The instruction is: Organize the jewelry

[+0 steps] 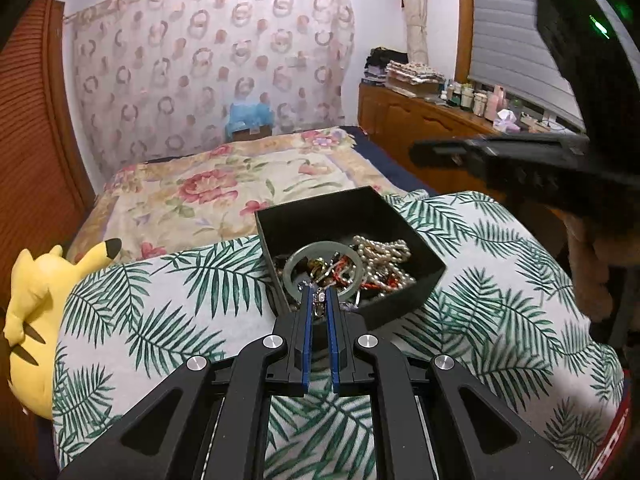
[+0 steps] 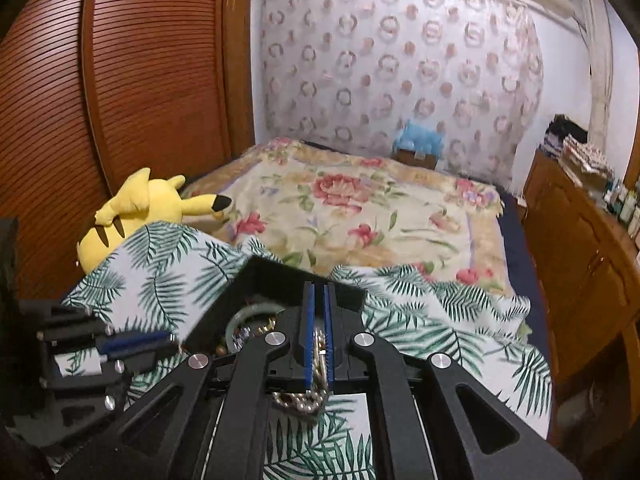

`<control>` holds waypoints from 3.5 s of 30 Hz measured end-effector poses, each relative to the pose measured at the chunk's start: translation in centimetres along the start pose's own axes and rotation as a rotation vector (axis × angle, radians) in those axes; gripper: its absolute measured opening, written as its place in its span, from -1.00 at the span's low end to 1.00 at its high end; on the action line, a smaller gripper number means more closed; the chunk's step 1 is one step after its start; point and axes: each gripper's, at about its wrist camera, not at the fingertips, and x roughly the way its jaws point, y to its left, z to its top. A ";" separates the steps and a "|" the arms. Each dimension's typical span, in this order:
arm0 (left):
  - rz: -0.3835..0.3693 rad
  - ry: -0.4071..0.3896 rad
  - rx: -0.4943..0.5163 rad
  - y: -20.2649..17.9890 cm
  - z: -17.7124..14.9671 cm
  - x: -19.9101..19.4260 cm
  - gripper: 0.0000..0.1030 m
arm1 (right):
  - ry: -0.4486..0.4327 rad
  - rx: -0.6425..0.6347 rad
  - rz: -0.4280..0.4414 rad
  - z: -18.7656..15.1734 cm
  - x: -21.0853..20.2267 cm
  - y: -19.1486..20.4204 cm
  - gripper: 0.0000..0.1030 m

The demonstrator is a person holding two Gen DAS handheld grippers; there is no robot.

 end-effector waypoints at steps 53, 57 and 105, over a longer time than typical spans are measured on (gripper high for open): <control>0.072 -0.049 -0.047 0.0 0.6 -1.7 0.85 | -0.020 0.099 -0.040 -8.4 -2.5 -1.0 -0.27; 0.069 -0.062 -0.059 -0.2 -0.6 -3.4 0.85 | -0.036 0.111 -0.049 -8.7 -3.1 -0.5 0.10; 0.129 -0.150 -0.113 -0.4 -5.5 -12.1 0.85 | -0.237 0.181 -0.123 -11.8 -13.2 2.9 0.95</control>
